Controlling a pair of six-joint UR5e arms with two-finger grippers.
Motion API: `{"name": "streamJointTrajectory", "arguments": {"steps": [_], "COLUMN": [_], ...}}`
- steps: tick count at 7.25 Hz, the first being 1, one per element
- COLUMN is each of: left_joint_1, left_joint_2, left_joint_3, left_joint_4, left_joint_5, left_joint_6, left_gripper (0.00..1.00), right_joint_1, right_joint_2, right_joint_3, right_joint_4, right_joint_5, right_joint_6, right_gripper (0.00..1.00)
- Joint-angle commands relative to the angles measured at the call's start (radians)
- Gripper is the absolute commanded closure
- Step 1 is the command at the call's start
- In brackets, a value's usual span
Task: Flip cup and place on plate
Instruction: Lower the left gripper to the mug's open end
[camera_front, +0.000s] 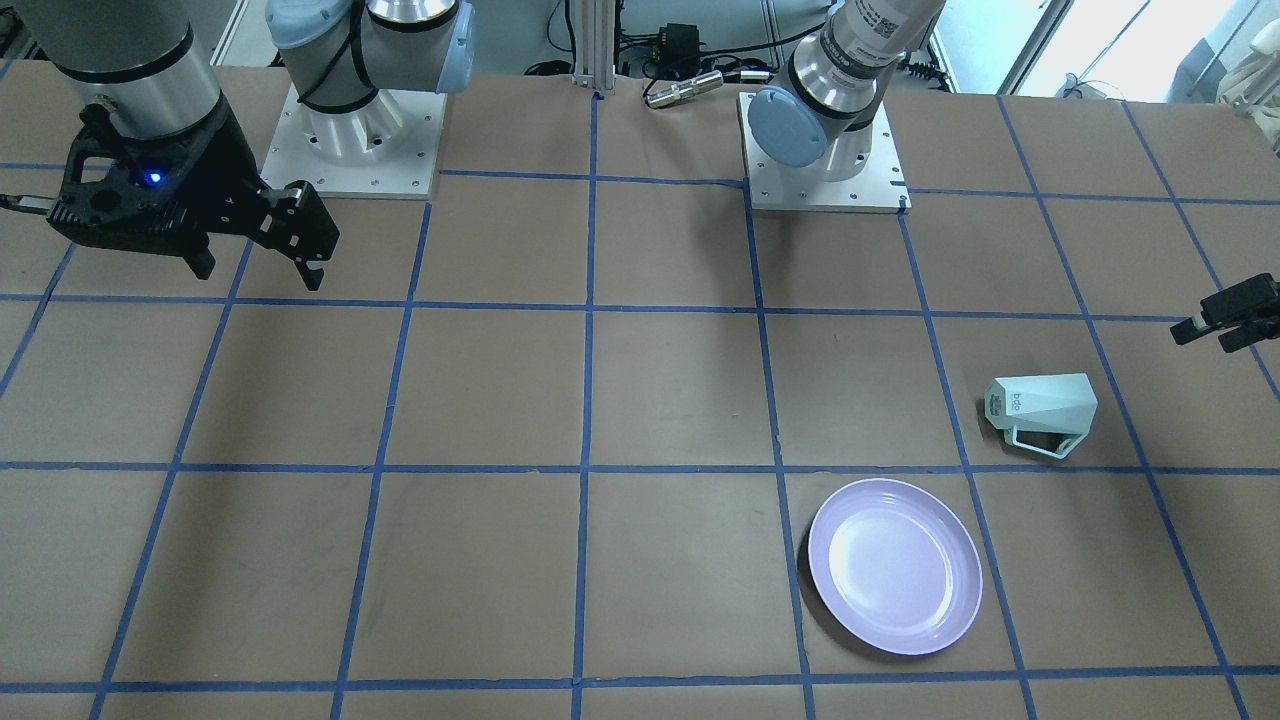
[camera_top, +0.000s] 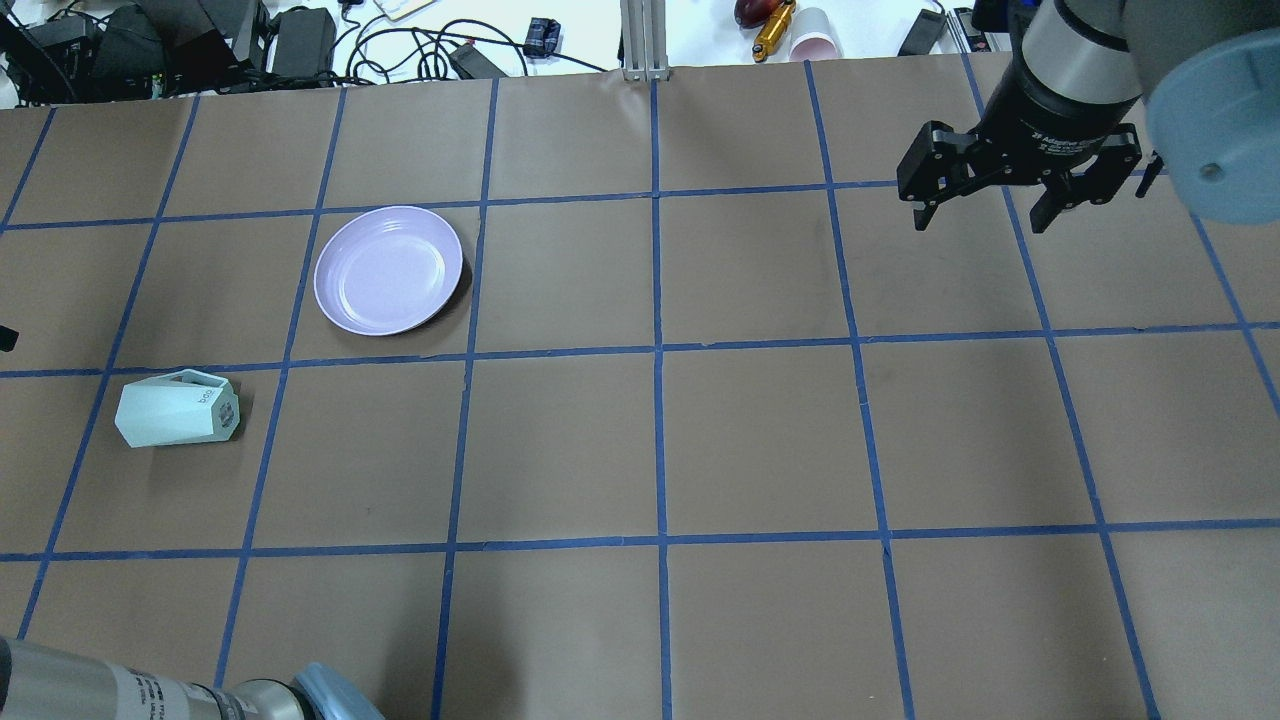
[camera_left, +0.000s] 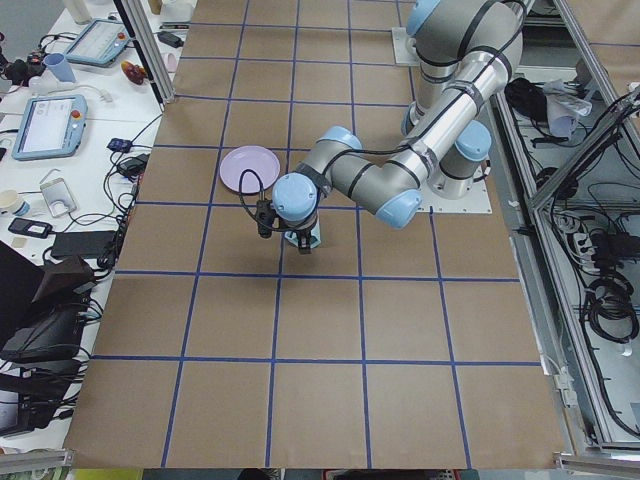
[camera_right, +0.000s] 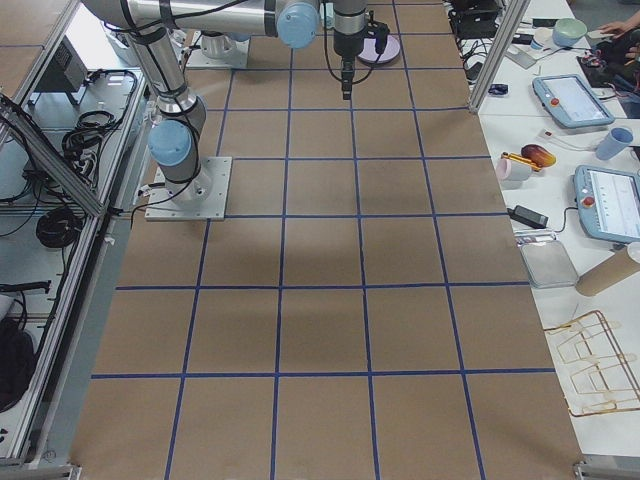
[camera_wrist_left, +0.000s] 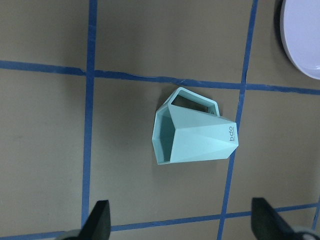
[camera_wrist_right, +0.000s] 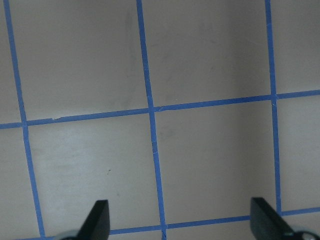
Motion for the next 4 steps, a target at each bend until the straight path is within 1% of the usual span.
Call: {"name": "streamJointTrajectory", "arguments": {"steps": [1, 2, 4], "left_joint_1": [0.044, 0.064, 0.081], "left_joint_2": [-0.061, -0.089, -0.149], "left_joint_3": [-0.002, 0.0, 0.001], "left_joint_4": [-0.002, -0.005, -0.005], "left_joint_5": [-0.057, -0.109, -0.141], "left_joint_6": [0.068, 0.073, 0.165], "left_gripper": [0.0, 0.0, 0.0], "right_joint_1": [0.0, 0.0, 0.0], "right_joint_2": [-0.001, 0.0, -0.001], "right_joint_3": [0.0, 0.0, 0.0], "right_joint_4": [0.0, 0.0, 0.0], "right_joint_5": [0.0, 0.0, 0.0], "right_joint_6": [0.0, 0.0, 0.0], "right_gripper": [0.0, 0.0, 0.0]}}
